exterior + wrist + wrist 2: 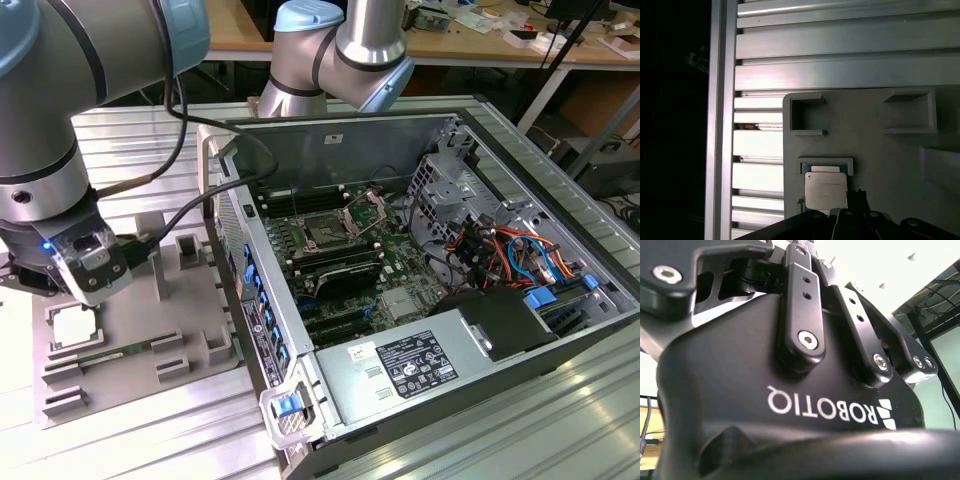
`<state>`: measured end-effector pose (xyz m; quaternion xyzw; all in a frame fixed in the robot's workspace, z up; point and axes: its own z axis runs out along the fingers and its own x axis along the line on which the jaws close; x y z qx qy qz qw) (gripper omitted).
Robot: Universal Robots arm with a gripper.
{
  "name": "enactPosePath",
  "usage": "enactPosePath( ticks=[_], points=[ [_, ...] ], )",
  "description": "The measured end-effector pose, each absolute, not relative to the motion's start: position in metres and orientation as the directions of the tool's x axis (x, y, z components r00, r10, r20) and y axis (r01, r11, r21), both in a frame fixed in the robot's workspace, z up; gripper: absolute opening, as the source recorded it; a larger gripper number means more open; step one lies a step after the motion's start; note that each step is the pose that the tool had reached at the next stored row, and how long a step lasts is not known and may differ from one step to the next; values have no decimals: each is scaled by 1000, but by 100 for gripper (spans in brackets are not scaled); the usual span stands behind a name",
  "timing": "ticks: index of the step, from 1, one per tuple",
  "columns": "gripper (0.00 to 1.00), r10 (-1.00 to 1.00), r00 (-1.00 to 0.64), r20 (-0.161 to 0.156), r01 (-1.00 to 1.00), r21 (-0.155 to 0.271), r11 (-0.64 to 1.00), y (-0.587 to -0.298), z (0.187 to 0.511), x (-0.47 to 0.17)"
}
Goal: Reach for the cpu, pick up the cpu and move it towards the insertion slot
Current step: 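Reach for the cpu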
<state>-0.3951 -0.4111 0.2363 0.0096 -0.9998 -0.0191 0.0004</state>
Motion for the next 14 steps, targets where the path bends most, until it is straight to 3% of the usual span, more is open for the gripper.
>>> enactPosePath(
  ticks=[14],
  points=[
    [11, -19, -1000, 0, -19, 38, 999, -413, 234, -398]
  ],
)
